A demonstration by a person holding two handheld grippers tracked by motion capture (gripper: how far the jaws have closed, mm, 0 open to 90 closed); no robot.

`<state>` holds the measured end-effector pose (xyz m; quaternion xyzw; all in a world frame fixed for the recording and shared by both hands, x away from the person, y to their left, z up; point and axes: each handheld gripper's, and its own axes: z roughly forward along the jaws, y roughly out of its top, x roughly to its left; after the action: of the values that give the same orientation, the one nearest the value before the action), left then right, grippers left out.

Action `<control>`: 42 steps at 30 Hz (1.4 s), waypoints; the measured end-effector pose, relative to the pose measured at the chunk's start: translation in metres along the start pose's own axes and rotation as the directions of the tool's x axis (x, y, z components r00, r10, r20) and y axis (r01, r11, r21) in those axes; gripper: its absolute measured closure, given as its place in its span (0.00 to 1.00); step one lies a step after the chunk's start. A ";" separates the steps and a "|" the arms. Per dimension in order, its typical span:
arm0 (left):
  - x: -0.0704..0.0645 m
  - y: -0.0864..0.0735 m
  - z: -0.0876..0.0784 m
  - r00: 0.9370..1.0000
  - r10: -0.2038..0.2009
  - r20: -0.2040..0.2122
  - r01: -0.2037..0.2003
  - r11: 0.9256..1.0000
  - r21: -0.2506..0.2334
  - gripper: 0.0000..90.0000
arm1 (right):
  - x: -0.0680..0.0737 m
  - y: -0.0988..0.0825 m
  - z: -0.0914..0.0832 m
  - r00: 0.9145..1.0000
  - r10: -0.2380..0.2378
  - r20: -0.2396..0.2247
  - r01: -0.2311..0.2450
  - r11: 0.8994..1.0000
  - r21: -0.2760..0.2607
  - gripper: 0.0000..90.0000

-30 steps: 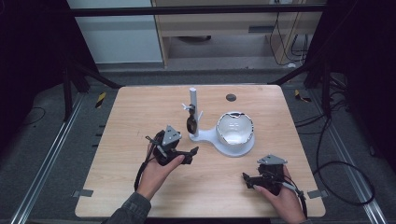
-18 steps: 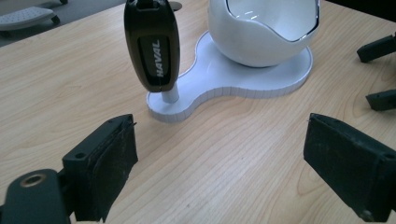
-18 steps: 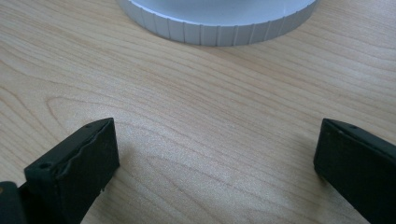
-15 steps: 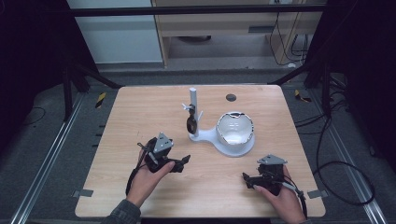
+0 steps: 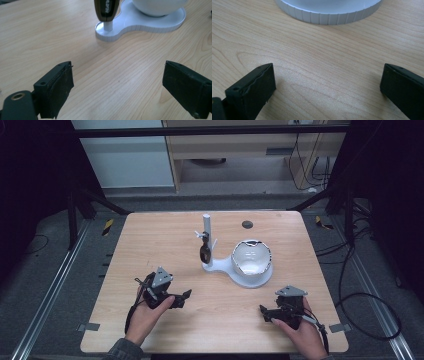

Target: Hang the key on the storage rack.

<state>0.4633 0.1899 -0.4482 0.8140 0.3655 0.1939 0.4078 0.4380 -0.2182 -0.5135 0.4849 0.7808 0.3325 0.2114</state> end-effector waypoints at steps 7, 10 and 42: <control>0.010 -0.015 -0.006 0.999 -0.012 -0.044 0.013 1.000 0.024 0.11 | 0.000 0.000 0.000 1.000 -0.001 -0.001 0.001 1.000 0.000 0.00; 0.015 -0.023 -0.009 0.998 -0.021 -0.063 0.023 0.999 0.034 0.11 | 0.000 0.000 0.000 1.000 -0.001 -0.001 0.001 1.000 0.000 0.00; 0.067 -0.066 0.003 0.981 -0.112 -0.158 0.142 0.971 0.191 0.04 | 0.000 0.000 0.001 1.000 -0.009 -0.001 0.009 1.000 -0.001 0.00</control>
<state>0.4804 0.2653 -0.5025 0.8095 0.4635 0.1886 0.3069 0.4388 -0.2177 -0.5138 0.4810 0.7830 0.3321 0.2128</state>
